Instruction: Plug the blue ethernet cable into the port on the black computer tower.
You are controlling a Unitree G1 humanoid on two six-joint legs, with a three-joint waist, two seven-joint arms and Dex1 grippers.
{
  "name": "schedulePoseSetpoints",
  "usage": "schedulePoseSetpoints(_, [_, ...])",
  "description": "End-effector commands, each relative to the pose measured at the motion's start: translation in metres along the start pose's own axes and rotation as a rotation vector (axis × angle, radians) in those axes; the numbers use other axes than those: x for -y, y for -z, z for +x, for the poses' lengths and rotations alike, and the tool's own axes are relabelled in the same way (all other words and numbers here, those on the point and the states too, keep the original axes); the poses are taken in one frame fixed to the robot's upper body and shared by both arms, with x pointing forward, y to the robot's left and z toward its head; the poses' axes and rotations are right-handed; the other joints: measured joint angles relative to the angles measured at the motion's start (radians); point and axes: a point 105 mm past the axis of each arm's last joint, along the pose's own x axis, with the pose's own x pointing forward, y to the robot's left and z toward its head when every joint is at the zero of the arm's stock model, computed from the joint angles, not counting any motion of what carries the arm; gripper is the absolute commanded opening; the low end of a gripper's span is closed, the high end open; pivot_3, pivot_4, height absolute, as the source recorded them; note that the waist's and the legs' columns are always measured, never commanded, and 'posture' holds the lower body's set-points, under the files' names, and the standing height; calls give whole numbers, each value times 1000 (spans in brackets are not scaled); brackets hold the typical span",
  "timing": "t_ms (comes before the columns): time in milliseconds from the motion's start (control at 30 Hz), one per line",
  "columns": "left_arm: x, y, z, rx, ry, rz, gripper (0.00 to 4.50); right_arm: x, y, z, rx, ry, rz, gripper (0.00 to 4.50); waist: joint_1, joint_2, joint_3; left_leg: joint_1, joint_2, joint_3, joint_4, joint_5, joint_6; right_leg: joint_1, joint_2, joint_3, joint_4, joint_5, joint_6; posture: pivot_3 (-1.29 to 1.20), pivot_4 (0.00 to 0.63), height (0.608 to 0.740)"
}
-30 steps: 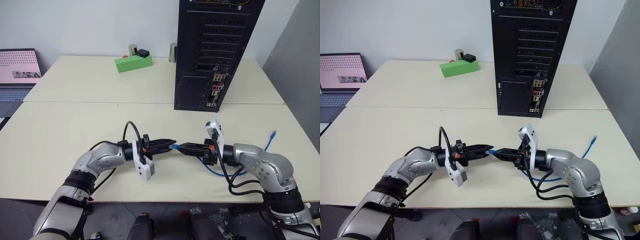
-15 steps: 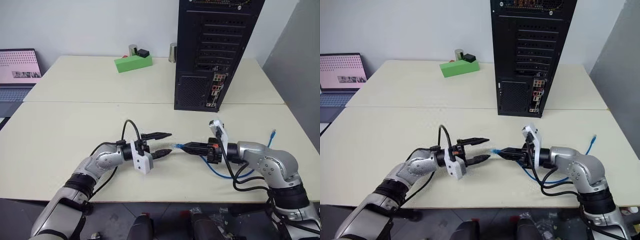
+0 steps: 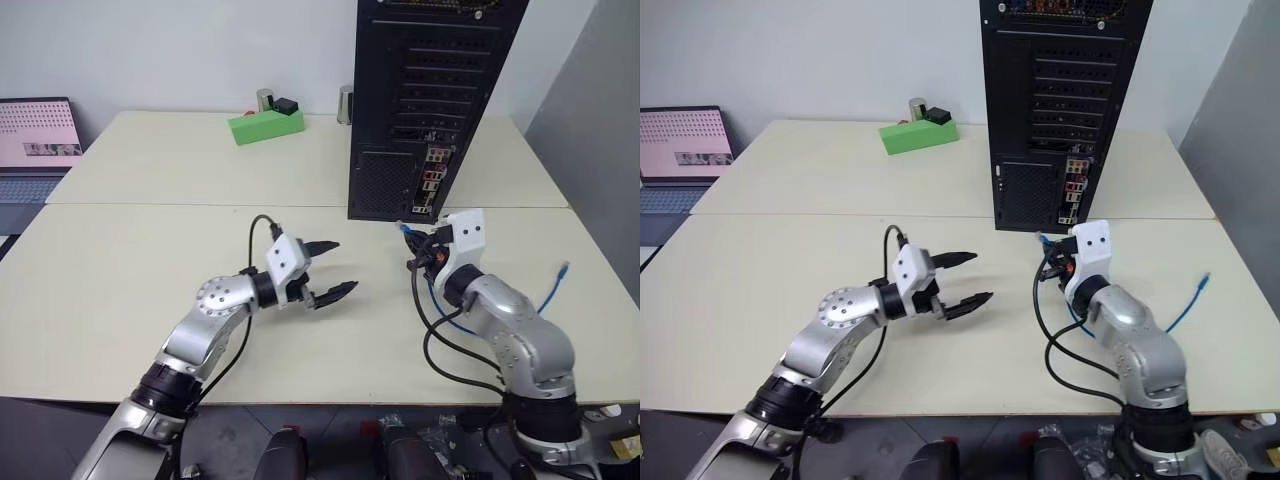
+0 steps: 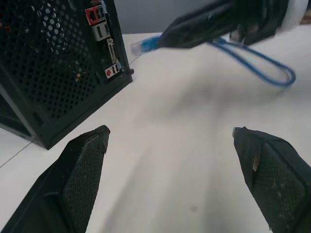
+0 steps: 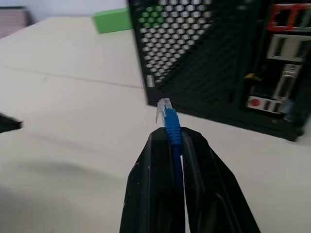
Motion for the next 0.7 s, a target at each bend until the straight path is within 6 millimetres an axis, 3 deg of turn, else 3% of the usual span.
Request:
schedulePoseSetpoints(33, [-7,-20,9,2,4,29,4317,13,-19,7,105,193,12,1,0,0,0,0,0,0,0,0,0,0,0,0,0,0,0,0,150,740])
schedulePoseSetpoints(233, [-18,-30,18,-15,15,55,4317,30,-26,23,147,344,89,1,-2,0,0,0,0,0,0,0,0,-1,0,0,0,0,0,0,150,740])
schedulePoseSetpoints(467, [-32,-27,20,-40,-14,35,4317,33,-39,37,181,339,133,0,-2,0,0,0,0,1,-1,0,0,-2,0,1,0,0,-1,0,150,740])
schedulePoseSetpoints(700, [-40,-39,30,15,-37,12,4317,34,-49,44,198,316,150,0,-1,0,0,-1,0,1,-1,0,0,-2,0,1,0,0,-1,0,150,740])
